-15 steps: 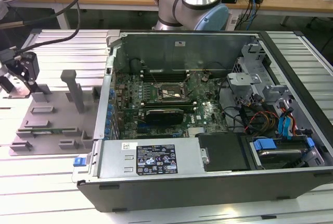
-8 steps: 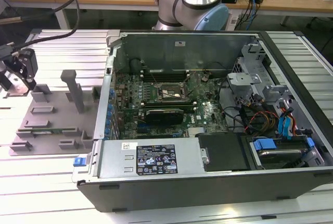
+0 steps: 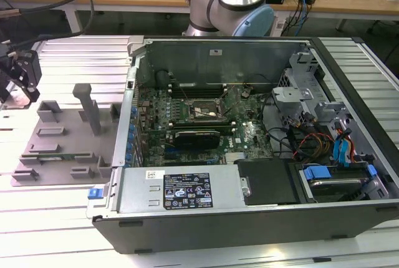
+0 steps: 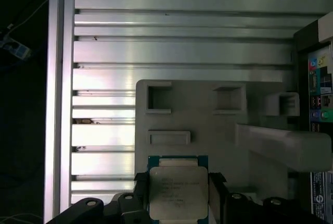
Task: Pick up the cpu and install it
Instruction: 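Pick up the cpu and move it towards the insertion slot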
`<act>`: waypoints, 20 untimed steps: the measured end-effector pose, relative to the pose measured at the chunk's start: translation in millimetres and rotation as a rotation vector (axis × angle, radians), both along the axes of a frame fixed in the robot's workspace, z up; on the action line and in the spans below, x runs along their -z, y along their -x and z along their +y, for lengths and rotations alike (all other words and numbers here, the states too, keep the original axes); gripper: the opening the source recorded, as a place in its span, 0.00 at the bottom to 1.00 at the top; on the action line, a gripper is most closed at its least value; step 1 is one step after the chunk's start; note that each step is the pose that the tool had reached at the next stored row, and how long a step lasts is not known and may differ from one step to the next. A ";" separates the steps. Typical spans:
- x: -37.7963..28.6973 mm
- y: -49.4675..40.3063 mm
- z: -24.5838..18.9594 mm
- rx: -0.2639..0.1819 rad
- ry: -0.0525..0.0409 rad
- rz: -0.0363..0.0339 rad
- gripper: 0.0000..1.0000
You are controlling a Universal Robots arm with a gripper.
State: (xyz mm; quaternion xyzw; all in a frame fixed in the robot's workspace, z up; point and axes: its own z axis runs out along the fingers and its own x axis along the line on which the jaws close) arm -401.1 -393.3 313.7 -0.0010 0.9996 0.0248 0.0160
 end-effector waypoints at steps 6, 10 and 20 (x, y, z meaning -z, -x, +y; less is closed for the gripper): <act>-2.1 0.0 0.0 0.000 0.0002 0.0002 0.55; -8.1 0.0 0.0 0.000 0.0000 0.0000 0.55; -25.4 0.0 0.0 0.000 0.0000 0.0000 0.55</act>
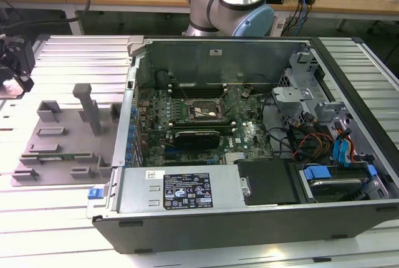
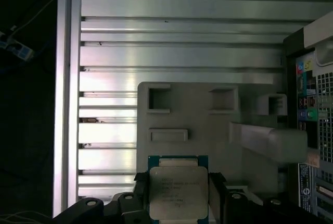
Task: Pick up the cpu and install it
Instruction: 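Pick up the cpu and move it towards the insertion slot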
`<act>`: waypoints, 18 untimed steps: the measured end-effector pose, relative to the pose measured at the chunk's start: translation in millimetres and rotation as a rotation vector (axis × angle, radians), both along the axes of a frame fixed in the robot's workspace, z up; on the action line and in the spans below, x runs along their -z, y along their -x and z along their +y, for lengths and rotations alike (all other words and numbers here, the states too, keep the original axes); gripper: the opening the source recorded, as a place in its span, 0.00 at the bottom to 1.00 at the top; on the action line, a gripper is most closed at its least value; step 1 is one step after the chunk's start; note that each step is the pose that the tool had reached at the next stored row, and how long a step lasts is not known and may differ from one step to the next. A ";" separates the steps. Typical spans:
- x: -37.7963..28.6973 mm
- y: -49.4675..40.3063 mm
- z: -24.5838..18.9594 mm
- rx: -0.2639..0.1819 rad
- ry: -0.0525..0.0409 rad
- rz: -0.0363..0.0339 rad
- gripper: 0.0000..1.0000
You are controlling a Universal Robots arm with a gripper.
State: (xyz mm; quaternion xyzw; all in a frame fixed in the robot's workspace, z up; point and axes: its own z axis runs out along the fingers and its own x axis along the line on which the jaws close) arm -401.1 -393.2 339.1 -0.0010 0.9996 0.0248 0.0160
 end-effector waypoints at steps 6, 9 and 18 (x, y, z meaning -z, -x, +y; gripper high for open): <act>-9.2 0.0 0.0 0.000 0.0000 -0.0001 0.55; -16.4 0.0 0.0 0.000 0.0000 0.0000 0.55; -43.4 0.0 0.0 0.000 0.0000 -0.0001 0.55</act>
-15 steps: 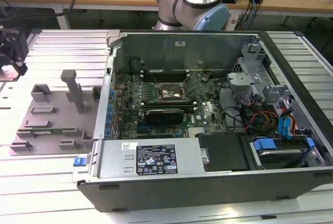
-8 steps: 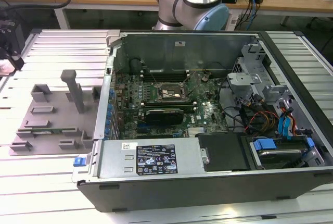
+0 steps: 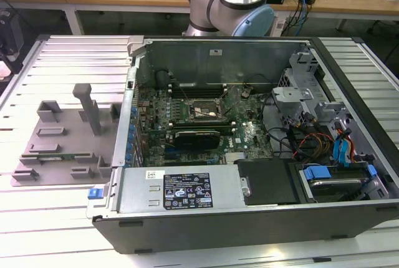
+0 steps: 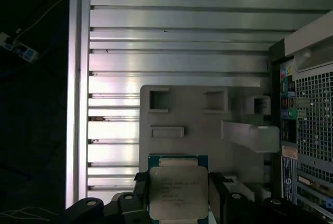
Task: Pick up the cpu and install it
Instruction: 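Pick up the cpu and move it towards the insertion slot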
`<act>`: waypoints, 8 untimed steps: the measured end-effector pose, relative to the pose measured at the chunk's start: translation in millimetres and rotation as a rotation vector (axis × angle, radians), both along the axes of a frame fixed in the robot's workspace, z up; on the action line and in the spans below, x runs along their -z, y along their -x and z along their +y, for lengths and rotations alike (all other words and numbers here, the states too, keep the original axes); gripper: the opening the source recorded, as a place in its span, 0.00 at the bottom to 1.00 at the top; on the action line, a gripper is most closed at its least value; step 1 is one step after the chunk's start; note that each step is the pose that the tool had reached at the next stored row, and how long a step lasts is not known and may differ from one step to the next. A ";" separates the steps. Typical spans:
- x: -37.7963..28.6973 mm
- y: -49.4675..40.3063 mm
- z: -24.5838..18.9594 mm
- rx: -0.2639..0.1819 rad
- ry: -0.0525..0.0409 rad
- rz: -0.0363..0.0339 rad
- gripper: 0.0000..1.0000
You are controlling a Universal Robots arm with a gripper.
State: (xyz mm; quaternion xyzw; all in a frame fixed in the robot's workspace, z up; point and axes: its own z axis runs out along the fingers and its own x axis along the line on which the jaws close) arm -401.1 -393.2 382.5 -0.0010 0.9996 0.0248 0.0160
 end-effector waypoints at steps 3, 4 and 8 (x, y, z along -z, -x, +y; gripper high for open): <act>-5.6 0.0 0.0 0.000 0.0000 0.0000 0.55; -6.8 0.0 0.0 0.000 0.0000 -0.0001 0.55; -7.1 0.0 0.0 0.000 0.0000 0.0000 0.55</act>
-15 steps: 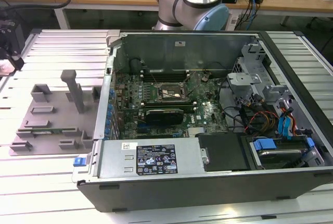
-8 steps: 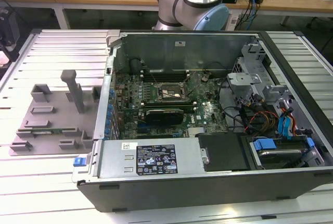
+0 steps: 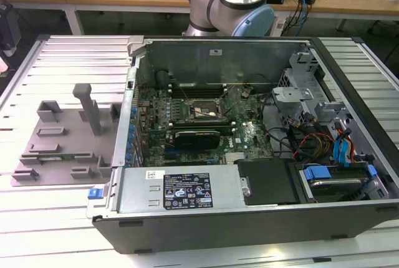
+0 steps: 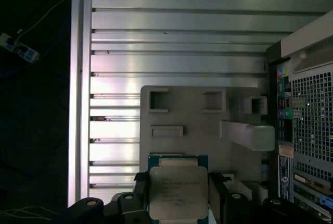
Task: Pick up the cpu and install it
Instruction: 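Pick up the cpu and move it towards the insertion slot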
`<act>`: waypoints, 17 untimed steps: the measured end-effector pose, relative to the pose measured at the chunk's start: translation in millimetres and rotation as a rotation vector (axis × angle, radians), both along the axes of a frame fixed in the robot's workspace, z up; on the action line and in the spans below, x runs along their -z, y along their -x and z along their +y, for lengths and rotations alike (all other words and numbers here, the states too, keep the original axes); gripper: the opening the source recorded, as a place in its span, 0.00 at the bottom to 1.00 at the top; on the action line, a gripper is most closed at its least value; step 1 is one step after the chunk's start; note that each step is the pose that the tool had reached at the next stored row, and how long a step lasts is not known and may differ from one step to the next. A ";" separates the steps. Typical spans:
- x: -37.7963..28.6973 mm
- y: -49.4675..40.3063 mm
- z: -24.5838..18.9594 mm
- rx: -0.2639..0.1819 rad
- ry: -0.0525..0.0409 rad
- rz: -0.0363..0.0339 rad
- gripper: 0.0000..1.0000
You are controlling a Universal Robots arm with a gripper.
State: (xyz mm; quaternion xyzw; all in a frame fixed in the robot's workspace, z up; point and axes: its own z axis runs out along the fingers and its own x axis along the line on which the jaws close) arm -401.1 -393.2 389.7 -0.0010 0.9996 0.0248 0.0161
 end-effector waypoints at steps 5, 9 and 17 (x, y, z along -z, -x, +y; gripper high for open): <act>-0.5 -0.3 0.1 0.000 0.0002 0.0003 0.55; -0.3 -7.5 0.0 0.000 0.0001 0.0000 0.55; -0.3 -21.5 0.0 0.000 0.0001 0.0001 0.55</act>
